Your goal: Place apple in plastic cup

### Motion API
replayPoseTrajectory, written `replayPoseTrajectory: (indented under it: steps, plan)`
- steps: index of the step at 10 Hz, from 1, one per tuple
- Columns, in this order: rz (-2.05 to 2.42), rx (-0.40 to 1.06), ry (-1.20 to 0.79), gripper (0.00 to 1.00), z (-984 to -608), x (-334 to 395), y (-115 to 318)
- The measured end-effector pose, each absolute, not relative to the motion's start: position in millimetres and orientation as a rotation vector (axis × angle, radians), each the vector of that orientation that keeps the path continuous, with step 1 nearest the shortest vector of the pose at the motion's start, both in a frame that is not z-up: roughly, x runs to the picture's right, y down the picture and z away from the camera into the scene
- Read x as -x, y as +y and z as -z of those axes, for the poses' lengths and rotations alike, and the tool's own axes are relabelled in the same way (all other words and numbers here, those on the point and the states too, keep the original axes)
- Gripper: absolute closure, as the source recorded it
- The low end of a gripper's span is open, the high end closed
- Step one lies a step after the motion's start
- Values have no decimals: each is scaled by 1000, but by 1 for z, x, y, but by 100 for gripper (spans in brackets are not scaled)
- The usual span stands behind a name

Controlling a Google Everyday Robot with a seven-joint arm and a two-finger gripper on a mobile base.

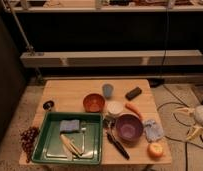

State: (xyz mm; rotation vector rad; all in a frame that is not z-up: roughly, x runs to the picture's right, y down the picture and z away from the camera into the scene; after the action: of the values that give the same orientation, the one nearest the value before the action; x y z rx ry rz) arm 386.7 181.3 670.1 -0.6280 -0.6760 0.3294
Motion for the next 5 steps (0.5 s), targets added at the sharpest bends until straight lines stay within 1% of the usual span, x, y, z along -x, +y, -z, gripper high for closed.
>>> replayPoseTrajectory:
  steps: [5]
  plan:
    - [-331, 625, -674, 20, -671, -387, 181]
